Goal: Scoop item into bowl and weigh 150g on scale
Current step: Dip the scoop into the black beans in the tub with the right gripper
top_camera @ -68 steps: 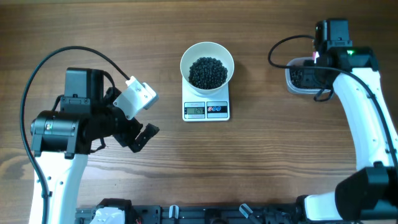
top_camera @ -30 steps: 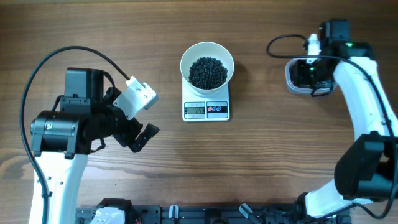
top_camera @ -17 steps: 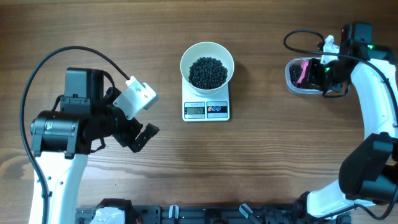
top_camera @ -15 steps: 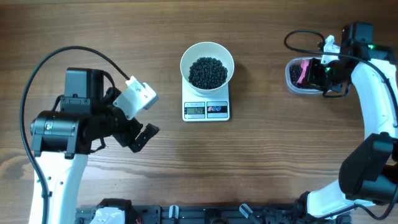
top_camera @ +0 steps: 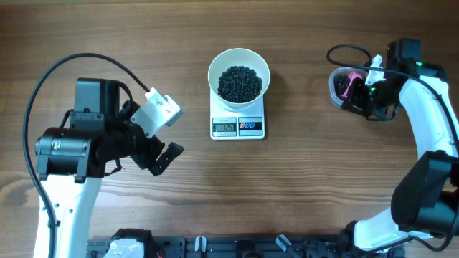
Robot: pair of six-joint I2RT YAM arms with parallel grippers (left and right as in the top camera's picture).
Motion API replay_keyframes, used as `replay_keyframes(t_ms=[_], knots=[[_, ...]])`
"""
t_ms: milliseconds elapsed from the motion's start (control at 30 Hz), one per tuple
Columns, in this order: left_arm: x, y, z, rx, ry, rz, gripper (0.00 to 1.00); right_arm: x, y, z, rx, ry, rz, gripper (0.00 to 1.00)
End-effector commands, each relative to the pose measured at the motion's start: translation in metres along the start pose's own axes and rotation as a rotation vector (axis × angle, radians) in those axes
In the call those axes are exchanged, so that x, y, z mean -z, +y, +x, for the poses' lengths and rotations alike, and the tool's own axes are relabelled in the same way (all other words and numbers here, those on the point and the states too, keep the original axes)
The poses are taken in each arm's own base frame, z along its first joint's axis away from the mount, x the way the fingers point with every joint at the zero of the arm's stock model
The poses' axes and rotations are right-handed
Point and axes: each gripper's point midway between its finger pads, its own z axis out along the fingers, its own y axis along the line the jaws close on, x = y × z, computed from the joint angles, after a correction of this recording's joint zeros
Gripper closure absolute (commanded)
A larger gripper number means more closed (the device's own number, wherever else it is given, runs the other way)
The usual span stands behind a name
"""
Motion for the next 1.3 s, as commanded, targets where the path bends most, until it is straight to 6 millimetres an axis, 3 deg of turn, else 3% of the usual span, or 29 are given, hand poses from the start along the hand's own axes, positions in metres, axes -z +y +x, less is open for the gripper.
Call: replay_keyframes(t_ms=[0, 167, 333, 600, 867, 1267], knots=[[0.004, -0.002, -0.003, 0.004, -0.025, 0.006, 0.00, 0.006, 0.017, 0.005, -0.021, 0.009, -0.098, 0.96], [0.004, -0.002, -0.003, 0.004, -0.025, 0.006, 0.00, 0.027, 0.020, 0.002, -0.029, -0.053, -0.107, 0.96], [0.004, -0.002, -0.003, 0.004, -0.025, 0.006, 0.00, 0.045, 0.009, 0.005, -0.073, -0.082, -0.104, 0.96], [0.004, -0.002, -0.003, 0.004, -0.025, 0.006, 0.00, 0.045, -0.013, 0.009, -0.170, -0.061, -0.043, 0.96], [0.004, -0.002, -0.003, 0.004, -0.025, 0.006, 0.00, 0.044, -0.017, 0.008, -0.180, -0.059, -0.042, 0.96], [0.004, -0.002, -0.003, 0.004, -0.025, 0.006, 0.00, 0.062, -0.015, 0.000, -0.201, -0.085, -0.255, 0.96]])
